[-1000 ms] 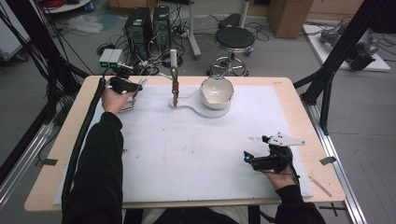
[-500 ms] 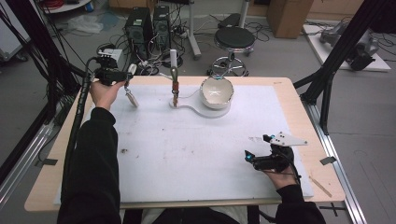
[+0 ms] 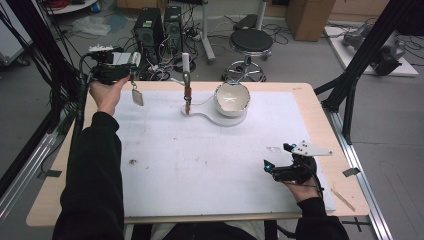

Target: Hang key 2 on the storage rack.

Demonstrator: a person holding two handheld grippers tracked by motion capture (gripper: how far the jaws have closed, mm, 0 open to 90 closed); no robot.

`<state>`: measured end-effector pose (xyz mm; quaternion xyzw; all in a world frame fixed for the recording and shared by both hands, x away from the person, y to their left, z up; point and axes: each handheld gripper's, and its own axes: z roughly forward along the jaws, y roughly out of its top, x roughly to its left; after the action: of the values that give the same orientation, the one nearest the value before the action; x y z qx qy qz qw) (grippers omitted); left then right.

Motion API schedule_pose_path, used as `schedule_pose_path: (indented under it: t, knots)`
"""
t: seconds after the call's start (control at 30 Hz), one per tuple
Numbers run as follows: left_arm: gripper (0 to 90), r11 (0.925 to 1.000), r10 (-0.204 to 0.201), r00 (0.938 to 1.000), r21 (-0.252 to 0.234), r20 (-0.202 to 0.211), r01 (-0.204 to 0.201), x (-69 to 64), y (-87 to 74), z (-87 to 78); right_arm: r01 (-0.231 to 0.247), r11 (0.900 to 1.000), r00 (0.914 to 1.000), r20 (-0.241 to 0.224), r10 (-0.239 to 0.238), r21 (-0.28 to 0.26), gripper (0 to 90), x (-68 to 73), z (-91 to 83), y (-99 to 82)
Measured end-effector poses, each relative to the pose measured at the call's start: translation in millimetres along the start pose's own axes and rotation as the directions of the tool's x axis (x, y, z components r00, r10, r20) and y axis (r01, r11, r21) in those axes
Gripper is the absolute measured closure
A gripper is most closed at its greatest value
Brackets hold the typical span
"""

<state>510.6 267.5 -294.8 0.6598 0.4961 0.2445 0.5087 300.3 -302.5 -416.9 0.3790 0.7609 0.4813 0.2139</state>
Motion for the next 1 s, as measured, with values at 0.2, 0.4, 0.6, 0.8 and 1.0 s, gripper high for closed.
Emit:
schedule_pose_path:
  t: [0.2, 0.4, 0.6, 0.8, 1.0]
  knots:
    - [75.1, 0.9992, 0.033, 0.9993, -0.024, 0.016, -0.032, -16.7, 13.5, 0.5, 0.003, 1.0000, 1.0000, -0.003, -0.003, 0.000, 0.5, 0.7, 0.2, 0.1]
    - [75.2, 0.9982, 0.043, 0.9990, -0.043, 0.013, -0.043, -30.3, 22.8, 6.4, 0.010, 0.9999, 0.9999, -0.010, -0.010, -0.003, 0.6, 1.2, 0.6, 0.1]
    - [75.2, 0.9964, 0.030, 0.9994, -0.080, 0.020, -0.028, -40.6, 22.2, 17.0, 0.009, 0.9999, 0.9999, -0.014, -0.009, 0.006, 0.5, 0.7, 1.5, -1.0]
    - [75.3, 0.9975, 0.027, 0.9989, -0.065, 0.038, -0.025, -44.4, 16.6, 29.4, 0.011, 0.9999, 0.9998, -0.014, -0.011, 0.006, 0.6, 0.4, 2.4, -1.0]
    - [75.3, 0.9938, -0.051, 0.9933, -0.093, 0.103, 0.061, -49.1, 12.6, 41.8, 0.014, 0.9999, 0.9998, -0.013, -0.014, 0.006, 0.6, 0.6, 2.6, -1.1]
